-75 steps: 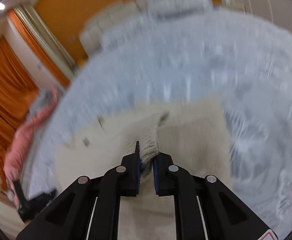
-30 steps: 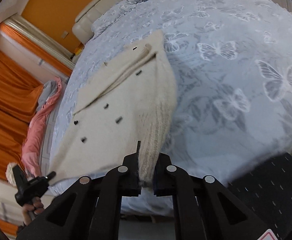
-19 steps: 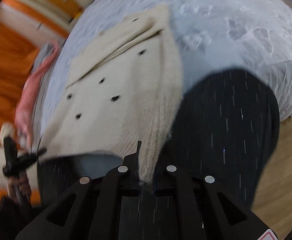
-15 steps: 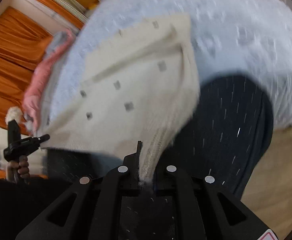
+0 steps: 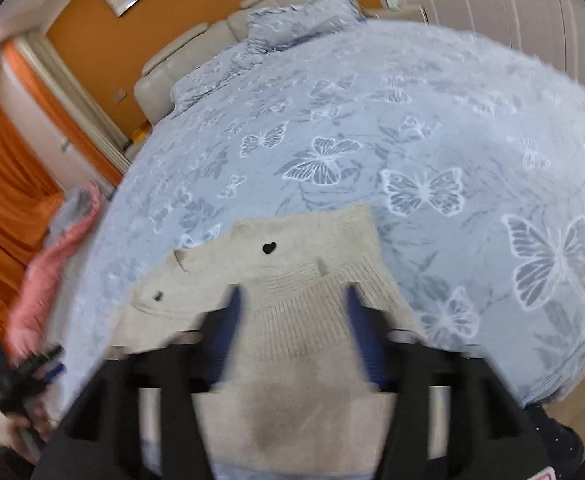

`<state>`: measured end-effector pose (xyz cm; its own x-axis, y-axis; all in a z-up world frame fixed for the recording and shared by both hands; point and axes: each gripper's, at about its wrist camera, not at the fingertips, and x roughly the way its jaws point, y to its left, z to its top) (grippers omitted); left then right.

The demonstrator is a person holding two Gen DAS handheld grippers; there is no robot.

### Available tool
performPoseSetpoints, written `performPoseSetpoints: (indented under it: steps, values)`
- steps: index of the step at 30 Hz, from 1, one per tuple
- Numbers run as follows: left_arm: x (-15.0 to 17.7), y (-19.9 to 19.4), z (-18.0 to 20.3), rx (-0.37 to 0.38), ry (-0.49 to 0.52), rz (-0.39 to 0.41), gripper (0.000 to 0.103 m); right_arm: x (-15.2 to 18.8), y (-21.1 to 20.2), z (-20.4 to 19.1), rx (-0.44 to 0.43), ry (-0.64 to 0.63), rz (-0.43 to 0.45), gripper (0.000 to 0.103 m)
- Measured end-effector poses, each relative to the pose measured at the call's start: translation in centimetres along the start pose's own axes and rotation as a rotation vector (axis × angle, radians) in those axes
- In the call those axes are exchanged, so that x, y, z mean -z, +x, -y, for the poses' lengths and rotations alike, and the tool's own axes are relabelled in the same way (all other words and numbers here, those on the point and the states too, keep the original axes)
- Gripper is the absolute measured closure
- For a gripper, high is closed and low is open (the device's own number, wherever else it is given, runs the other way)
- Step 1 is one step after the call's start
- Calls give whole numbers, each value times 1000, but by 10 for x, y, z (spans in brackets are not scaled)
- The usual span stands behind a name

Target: Fold small clothes

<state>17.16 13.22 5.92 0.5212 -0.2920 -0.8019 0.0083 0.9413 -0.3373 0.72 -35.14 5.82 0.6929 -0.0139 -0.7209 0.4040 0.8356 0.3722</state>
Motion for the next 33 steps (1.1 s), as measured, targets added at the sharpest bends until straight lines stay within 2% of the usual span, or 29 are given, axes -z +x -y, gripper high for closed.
performPoseSetpoints:
  steps: [3,5,8,11,12,13,14,15,16,17,19,21,23,25,27,28,30,32,33]
  values:
    - [2,20,7,24,11,-46,16,4,17,-6,115,-132,-36,38]
    - [-3,38,8,-3,43,-53,16,-1,36,10,163,-131,-77,37]
    - [-13,72,13,-9,65,-101,16,-7,62,42,165,-28,-158,35]
    - [-18,97,20,5,82,-145,16,-6,84,63,114,76,-233,35]
    - [-18,105,20,20,88,-169,18,-5,86,64,98,80,-243,40]
    - [-18,113,21,39,86,-203,33,-4,87,61,76,74,-249,60]
    - [-17,118,21,51,74,-231,59,-4,87,58,61,58,-258,72]
    - [-14,117,21,51,73,-237,70,-3,84,53,62,44,-261,92]
    - [-13,115,21,53,83,-232,88,-1,81,47,69,11,-255,94]
    - [-12,112,22,60,89,-227,91,-1,77,43,71,-5,-243,94]
    - [-12,90,22,74,91,-176,93,-4,61,36,45,-14,-202,95]
    - [-18,55,22,117,66,-109,93,-14,32,28,-27,-1,-126,96]
    - [-26,19,20,168,38,-47,93,-34,-10,14,-130,-10,-8,96]
    - [-41,-22,18,179,32,51,93,-54,-41,2,-194,-34,97,96]
    - [-60,-39,9,169,-7,116,93,-71,-56,-3,-221,-37,173,96]
    - [-68,-36,4,173,-28,123,93,-82,-54,-3,-225,-30,201,96]
    - [-82,-13,-1,133,-37,104,93,-99,-15,2,-165,-23,152,96]
    - [-92,36,0,68,-30,13,93,-110,42,15,-118,57,34,96]
    - [-93,52,5,47,-10,-14,93,-111,55,18,-115,81,13,96]
